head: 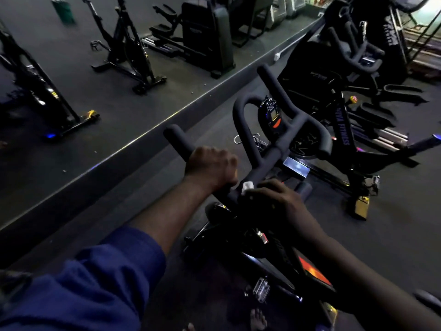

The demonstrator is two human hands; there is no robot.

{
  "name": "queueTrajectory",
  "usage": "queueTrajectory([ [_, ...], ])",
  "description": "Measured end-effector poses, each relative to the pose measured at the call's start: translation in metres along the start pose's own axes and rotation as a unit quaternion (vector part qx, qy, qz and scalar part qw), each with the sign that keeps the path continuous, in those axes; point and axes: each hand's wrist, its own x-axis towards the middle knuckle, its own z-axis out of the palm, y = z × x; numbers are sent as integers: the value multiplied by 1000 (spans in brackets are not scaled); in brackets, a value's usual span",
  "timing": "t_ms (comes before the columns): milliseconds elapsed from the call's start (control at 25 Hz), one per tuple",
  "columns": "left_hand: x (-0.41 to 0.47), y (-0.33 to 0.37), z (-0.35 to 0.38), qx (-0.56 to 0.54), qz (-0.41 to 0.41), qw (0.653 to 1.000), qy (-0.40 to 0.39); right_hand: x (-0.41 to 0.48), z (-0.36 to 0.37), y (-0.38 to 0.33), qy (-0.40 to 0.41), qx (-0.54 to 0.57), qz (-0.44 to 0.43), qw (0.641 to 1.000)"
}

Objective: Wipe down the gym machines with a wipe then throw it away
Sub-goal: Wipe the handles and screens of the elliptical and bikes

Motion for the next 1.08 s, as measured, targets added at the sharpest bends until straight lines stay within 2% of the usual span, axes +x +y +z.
queueTrajectory([
  [120,3,0,-4,14,-12,1000,-11,39,-9,32,175,-20,120,977],
  [160,3,2,-5,19,-16,1000,-17,49,-5,38,188,-19,161,969],
  [200,4,4,-7,19,-24,999,-21,53,2,38,173,-18,180,968],
  [240,6,4,-7,18,-32,999,-21,49,12,35,151,-21,158,976],
  [320,9,6,-6,11,-51,999,-14,23,27,15,65,-3,34,997],
  [400,9,7,-4,9,-71,997,-1,9,14,11,-27,35,-56,997],
  [440,9,7,-1,13,-74,997,4,17,1,23,-7,47,-55,997],
  [520,10,8,6,21,-71,997,9,46,-27,65,117,20,29,993],
  [600,11,9,8,16,-73,997,12,66,-44,100,150,-22,91,984],
  [640,13,9,8,13,-72,997,14,67,-39,103,130,-33,95,986],
  [720,14,7,7,10,-75,997,20,51,-10,83,56,-25,48,997],
  [800,12,9,8,7,-82,996,31,23,5,47,-67,46,-57,995],
  [840,12,9,8,8,-82,996,37,16,3,41,-92,65,-95,989],
  [880,12,10,8,11,-82,996,39,21,-4,44,-64,88,-104,989],
  [920,12,10,7,14,-85,996,30,31,-13,55,1,100,-74,992],
  [1000,12,11,7,21,-88,996,17,52,-31,85,120,51,43,991],
  [1040,12,11,7,28,-87,996,18,57,-36,97,126,18,83,988],
  [1080,12,12,6,36,-87,995,18,57,-35,100,97,-13,94,991],
])
